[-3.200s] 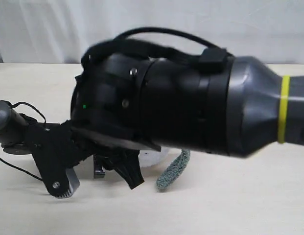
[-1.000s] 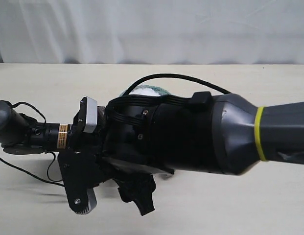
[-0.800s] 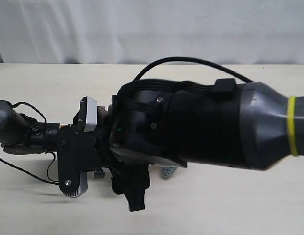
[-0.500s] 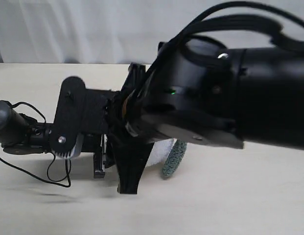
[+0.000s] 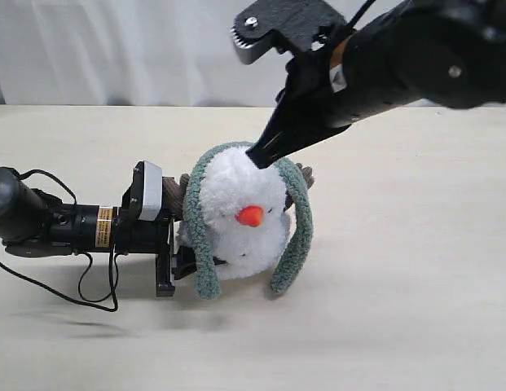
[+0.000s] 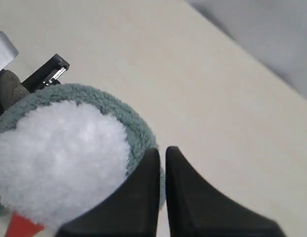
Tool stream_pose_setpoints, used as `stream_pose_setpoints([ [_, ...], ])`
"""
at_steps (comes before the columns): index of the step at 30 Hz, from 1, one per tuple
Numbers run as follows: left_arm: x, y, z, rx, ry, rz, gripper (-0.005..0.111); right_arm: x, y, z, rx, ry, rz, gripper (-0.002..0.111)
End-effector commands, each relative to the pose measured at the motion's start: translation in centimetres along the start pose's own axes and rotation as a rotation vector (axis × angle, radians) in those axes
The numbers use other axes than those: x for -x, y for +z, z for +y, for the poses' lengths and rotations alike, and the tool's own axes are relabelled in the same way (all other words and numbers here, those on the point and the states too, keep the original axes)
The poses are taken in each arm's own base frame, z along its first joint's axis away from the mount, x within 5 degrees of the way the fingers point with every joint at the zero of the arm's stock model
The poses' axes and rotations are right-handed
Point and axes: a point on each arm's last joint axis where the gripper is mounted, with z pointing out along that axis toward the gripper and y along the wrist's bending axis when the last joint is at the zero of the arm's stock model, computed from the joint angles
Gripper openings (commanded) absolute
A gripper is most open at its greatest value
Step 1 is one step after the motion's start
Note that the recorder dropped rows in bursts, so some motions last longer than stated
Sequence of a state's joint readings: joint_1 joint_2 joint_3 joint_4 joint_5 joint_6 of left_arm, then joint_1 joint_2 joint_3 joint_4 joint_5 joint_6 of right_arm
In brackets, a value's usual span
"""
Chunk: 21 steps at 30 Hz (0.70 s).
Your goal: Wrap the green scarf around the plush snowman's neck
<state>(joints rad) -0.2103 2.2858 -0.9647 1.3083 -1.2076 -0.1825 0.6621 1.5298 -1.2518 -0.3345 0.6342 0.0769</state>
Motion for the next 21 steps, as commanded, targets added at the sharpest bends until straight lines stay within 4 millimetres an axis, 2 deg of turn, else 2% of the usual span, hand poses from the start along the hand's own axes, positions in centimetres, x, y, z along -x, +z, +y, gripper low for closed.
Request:
stream_pose_setpoints([
  [1, 0.2, 0.1, 0.1, 0.006, -0.010, -0.017, 0.000, -0.2, 1.5, -2.4, 0.252, 0.161, 0.093, 0.004],
  [6, 0.2, 0.1, 0.1, 0.006, -0.010, -0.017, 0.000, 0.2, 4.3, -4.1, 0.395, 0.234, 0.198, 0.004],
  [10, 0.2, 0.1, 0.1, 0.006, -0.010, -0.017, 0.000, 2.0, 5.8, -4.1, 0.409, 0.226, 0.165, 0.004],
  [15, 0.2, 0.1, 0.1, 0.006, -0.010, -0.017, 0.000, 4.4, 6.2, -2.4, 0.553, 0.187, 0.183, 0.004],
  [21, 0.2, 0.1, 0.2, 0.014, -0.013, -0.019, 0.000, 4.7, 7.9, -0.6, 0.542, 0.124, 0.318, 0.004],
])
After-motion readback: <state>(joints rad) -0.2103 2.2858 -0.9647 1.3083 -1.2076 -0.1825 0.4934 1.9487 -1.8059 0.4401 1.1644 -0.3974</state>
